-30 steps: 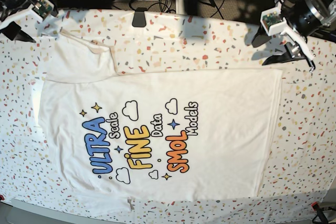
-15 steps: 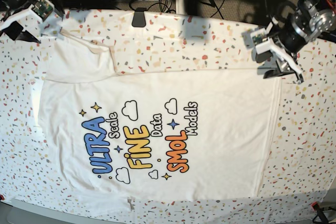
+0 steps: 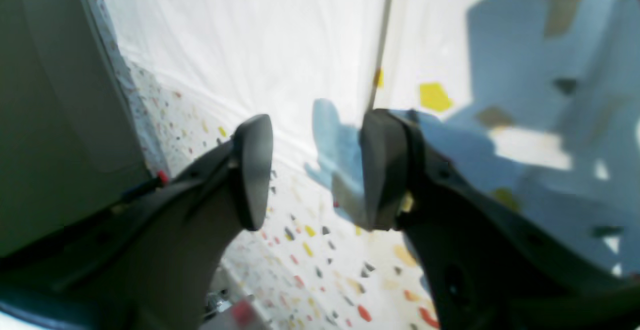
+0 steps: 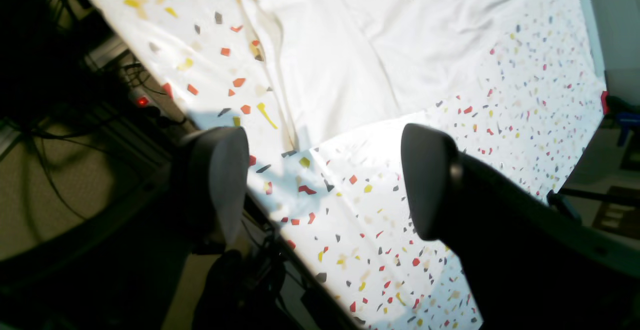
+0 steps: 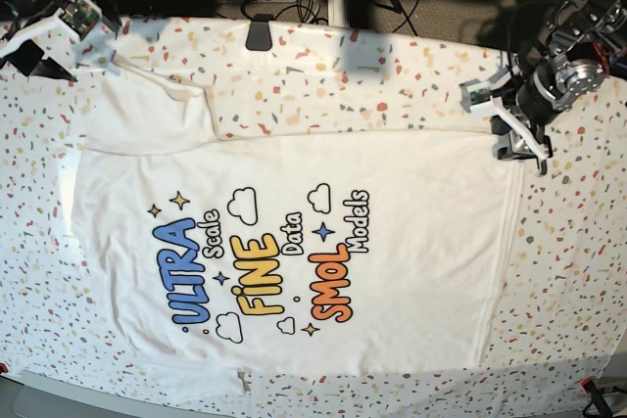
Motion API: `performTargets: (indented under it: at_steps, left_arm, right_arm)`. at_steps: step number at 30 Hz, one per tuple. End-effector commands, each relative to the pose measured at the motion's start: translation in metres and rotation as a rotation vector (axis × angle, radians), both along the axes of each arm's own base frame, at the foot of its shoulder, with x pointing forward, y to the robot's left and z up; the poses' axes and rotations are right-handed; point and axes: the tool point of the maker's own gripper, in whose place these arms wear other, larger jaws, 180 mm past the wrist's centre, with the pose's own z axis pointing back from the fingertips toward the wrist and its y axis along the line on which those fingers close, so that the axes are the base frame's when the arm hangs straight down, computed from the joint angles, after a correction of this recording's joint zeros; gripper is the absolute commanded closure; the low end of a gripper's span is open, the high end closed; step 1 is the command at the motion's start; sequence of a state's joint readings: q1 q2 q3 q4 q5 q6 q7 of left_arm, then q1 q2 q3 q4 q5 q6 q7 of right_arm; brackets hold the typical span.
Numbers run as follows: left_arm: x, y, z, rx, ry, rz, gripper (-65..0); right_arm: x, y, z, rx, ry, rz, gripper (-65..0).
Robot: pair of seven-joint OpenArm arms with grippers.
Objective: Fold the T-shirt properly
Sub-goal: 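Grasp the shirt's shoulder edges with the left and right grippers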
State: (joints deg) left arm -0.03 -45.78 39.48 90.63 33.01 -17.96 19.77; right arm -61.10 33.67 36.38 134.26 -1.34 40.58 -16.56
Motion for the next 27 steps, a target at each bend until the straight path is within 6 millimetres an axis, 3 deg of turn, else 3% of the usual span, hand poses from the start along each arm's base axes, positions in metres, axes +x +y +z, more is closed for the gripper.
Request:
performTargets:
  at_steps: [1,5,9,14,17,27]
  left_arm:
    - [0.002,0.005,0.002,0.017,-0.001,-0.003,-29.0]
    - [0.005,-0.003,0.004,0.008,-0.007,-0.03,-29.0]
    - [0.028,-0.003,0.019,0.007,-0.06,-0.028,-28.0]
    - [0.028,-0.007,0.019,-0.04,-0.039,0.0,-13.1]
    - [0.027,-0.007,0.019,-0.055,-0.03,0.012,-0.3]
    - [0.032,0.001,0.023,0.0,-0.054,0.041,0.0]
  right_arm:
    - [0.002,0.002,0.006,0.003,-0.019,0.011,-46.9]
    - [0.002,0.002,0.006,0.002,-0.018,0.011,-46.9]
    - [0.002,0.002,0.006,0.002,-0.018,0.011,-46.9]
    - [0.002,0.002,0.006,0.002,-0.018,0.011,-46.9]
    - [0.002,0.002,0.006,0.002,-0.019,0.012,-46.9]
    - [0.004,0.002,0.007,0.0,-0.026,0.01,-46.9]
